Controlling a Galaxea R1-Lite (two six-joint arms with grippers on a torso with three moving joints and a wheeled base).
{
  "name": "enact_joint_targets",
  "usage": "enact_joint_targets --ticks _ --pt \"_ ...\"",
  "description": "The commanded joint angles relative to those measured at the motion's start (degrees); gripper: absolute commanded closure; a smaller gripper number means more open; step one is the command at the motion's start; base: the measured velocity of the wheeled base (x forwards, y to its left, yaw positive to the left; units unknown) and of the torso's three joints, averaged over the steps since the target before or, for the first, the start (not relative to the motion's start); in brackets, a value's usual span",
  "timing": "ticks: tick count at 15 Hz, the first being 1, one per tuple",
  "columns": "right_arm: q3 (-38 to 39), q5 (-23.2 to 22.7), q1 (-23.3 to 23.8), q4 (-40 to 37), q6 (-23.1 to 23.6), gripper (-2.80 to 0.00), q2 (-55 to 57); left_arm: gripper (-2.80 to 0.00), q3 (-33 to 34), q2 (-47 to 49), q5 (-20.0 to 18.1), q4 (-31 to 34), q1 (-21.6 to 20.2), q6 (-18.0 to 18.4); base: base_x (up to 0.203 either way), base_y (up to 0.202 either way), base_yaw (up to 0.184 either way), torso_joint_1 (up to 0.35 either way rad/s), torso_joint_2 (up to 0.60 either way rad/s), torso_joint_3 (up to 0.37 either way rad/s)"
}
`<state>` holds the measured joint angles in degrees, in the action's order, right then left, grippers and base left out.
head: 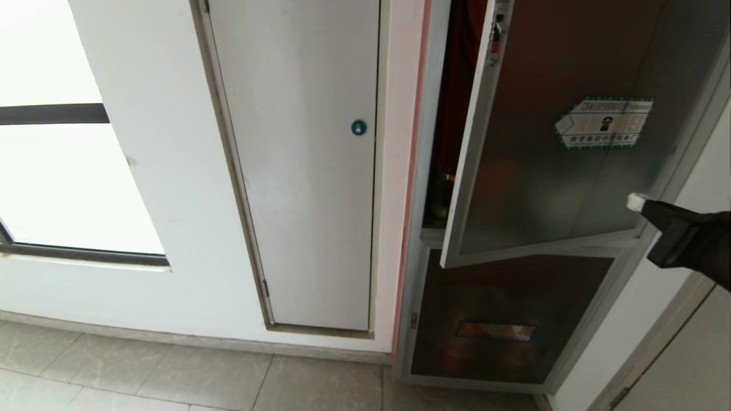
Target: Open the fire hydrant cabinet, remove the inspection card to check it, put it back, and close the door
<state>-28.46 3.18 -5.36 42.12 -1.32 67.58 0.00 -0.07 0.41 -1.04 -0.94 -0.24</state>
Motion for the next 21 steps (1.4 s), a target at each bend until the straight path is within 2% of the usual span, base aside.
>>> enact_joint_targets --ticks 1,2,5,8,10,12,14,17,19,21 --pt "4.5 10.9 -0.1 -1.3 3.8 0.0 -9.7 0.0 0.4 0.1 0.0 0.0 0.0 0.0 0.0 0.0 0.0 0.0 0.0 0.0" --pt "5.9 14.5 -0.1 -1.9 5.9 0.0 -12.7 0.0 0.4 0.1 0.0 0.0 0.0 0.0 0.0 0.0 0.0 0.0 0.0 0.0" --pt "10.0 19.1 -0.1 -2.9 10.5 0.0 -22.0 0.0 0.4 0.1 0.0 0.0 0.0 0.0 0.0 0.0 0.0 0.0 0.0 0.0" --pt "13.3 23.1 0.2 -3.1 13.2 0.0 -29.6 0.0 0.4 0.1 0.0 0.0 0.0 0.0 0.0 0.0 0.0 0.0 0.0 0.0" --pt "14.5 31.8 0.9 -3.2 16.3 0.0 -34.9 0.0 0.4 0.1 0.0 0.0 0.0 0.0 0.0 0.0 0.0 0.0 0.0 0.0" --pt "14.5 35.0 3.2 -5.2 17.5 0.0 -39.5 0.0 0.4 0.1 0.0 0.0 0.0 0.0 0.0 0.0 0.0 0.0 0.0 0.0" --pt "14.6 35.0 5.3 -9.7 17.8 0.0 -44.5 0.0 0.4 0.1 0.0 0.0 0.0 0.0 0.0 0.0 0.0 0.0 0.0 0.0" --pt "15.3 31.4 5.3 -19.7 16.8 0.0 -50.5 0.0 0.4 0.1 0.0 0.0 0.0 0.0 0.0 0.0 0.0 0.0 0.0 0.0" --pt "16.9 26.4 5.1 -25.1 15.6 0.0 -55.0 0.0 0.4 0.1 0.0 0.0 0.0 0.0 0.0 0.0 0.0 0.0 0.0 0.0" --pt "18.7 19.0 4.9 -29.0 12.2 0.0 -58.5 0.0 0.4 0.1 0.0 0.0 0.0 0.0 0.0 0.0 0.0 0.0 0.0 0.0"
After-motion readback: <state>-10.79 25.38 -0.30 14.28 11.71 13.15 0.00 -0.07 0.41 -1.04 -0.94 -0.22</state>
